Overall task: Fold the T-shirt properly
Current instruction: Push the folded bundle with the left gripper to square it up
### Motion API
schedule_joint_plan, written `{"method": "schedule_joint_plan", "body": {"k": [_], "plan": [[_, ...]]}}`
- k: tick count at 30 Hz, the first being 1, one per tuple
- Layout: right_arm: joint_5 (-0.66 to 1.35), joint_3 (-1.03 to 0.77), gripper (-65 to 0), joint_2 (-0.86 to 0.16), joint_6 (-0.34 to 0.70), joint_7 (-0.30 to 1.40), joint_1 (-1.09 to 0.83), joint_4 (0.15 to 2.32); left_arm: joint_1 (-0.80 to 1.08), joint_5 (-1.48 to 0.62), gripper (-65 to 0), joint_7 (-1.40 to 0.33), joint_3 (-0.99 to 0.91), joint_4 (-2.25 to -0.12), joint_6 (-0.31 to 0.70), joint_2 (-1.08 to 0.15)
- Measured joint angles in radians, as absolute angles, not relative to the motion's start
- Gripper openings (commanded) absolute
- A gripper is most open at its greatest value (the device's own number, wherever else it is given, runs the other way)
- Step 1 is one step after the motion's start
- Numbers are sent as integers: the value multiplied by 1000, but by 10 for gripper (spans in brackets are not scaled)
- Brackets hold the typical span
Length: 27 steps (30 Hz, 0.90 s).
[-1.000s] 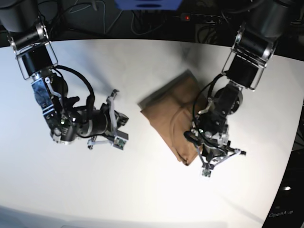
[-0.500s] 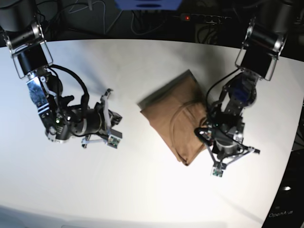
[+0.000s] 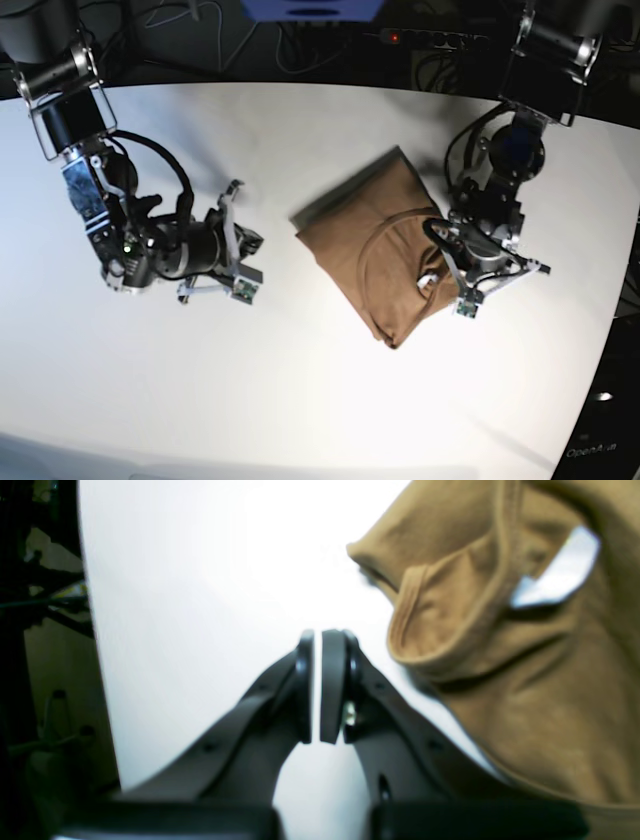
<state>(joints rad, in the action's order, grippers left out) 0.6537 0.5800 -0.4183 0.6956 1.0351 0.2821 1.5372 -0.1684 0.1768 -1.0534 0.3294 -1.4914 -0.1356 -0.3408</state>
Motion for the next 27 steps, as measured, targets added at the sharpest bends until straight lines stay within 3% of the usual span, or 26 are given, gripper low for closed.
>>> {"method": "schedule_joint_plan", "body": {"k": [8, 22, 27], "plan": [[652, 534, -644, -432, 696, 1036, 233, 1539, -171, 184, -626, -922, 240, -1347, -131, -295], [654, 498, -649, -533, 696, 980, 162, 1545, -300, 195, -626, -762, 243, -1095, -141, -226], [654, 429, -649, -535, 695, 978, 131, 1545, -332, 194, -626, -745, 326, -1066, -138, -204]]}}
